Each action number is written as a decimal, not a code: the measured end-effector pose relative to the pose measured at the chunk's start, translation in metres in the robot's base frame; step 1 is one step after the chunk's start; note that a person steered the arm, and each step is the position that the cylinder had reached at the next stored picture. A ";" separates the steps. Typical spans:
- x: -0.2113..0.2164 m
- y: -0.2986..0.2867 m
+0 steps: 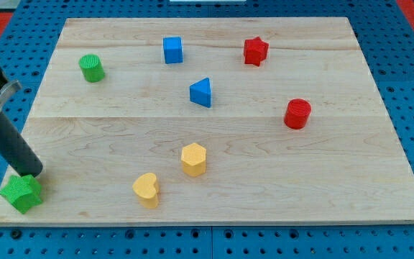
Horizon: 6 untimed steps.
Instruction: Move your arm towards center
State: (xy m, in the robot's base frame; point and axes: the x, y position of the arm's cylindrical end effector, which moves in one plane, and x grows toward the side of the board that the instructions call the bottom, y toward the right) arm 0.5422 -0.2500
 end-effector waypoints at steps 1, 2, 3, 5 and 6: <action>-0.007 0.015; -0.013 0.033; -0.022 0.049; -0.055 0.077; -0.074 0.087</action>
